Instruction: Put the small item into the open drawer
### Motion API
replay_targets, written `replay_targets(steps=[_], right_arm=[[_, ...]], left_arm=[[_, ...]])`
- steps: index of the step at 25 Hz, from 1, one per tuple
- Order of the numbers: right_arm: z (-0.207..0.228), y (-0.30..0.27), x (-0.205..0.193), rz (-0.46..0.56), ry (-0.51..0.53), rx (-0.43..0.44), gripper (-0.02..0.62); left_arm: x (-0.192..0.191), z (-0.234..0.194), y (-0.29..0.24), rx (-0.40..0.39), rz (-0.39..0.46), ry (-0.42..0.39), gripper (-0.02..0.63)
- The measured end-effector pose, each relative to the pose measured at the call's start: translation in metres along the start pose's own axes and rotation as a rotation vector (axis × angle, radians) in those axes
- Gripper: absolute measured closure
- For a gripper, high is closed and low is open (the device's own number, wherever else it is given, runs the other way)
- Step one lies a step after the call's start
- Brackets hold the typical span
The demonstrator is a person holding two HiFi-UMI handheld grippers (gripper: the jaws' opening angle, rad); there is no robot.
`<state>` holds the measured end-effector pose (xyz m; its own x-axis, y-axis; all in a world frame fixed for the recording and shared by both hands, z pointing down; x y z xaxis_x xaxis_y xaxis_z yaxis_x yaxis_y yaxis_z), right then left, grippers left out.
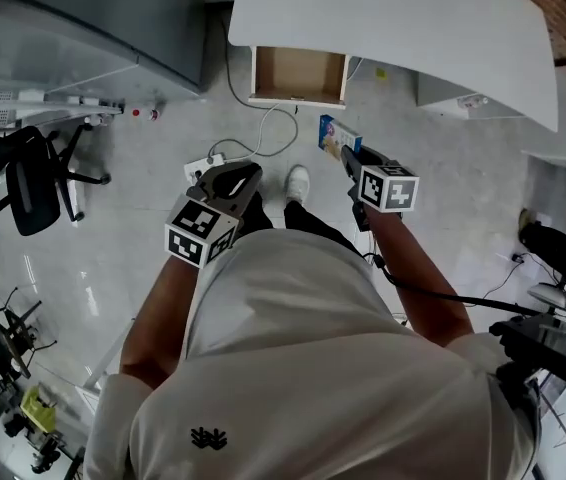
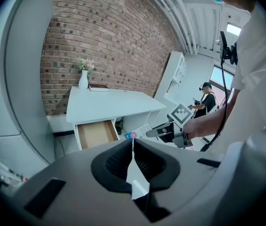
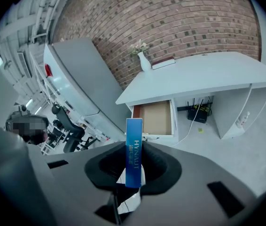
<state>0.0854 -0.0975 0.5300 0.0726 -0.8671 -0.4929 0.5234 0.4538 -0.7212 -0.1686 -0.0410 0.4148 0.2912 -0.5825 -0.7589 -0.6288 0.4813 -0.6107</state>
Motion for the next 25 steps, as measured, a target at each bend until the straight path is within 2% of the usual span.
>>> replay_targets(steps=[6, 11, 17, 25], right_arm=[[0.012, -0.029, 0.016, 0.042, -0.123, -0.035, 0.495], [0.02, -0.053, 0.026, 0.062, -0.192, -0.103, 0.495], [0.007, -0.141, 0.05, 0.072, -0.264, -0.193, 0.495], [0.032, -0.155, 0.072, 0.117, -0.372, -0.299, 0.495]], left_arm=[[0.02, -0.029, -0.021, -0.042, -0.012, -0.02, 0.575], [0.039, -0.059, -0.032, -0.094, -0.019, -0.053, 0.575], [0.039, -0.154, -0.04, -0.162, -0.044, -0.082, 0.575], [0.065, -0.175, -0.031, -0.198, -0.064, -0.12, 0.575]])
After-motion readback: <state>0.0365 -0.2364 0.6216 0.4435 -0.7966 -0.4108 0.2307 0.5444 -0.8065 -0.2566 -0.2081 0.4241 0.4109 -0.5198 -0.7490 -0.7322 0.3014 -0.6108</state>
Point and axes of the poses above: the fingertips, and each gripper's own axes: y backward along the fingers, z to its right, x out of its top, the point moved 7 cm from there along y, backward along the fingers, and after that the axes turned 5 degrees about -y, right-handed, at the moved point
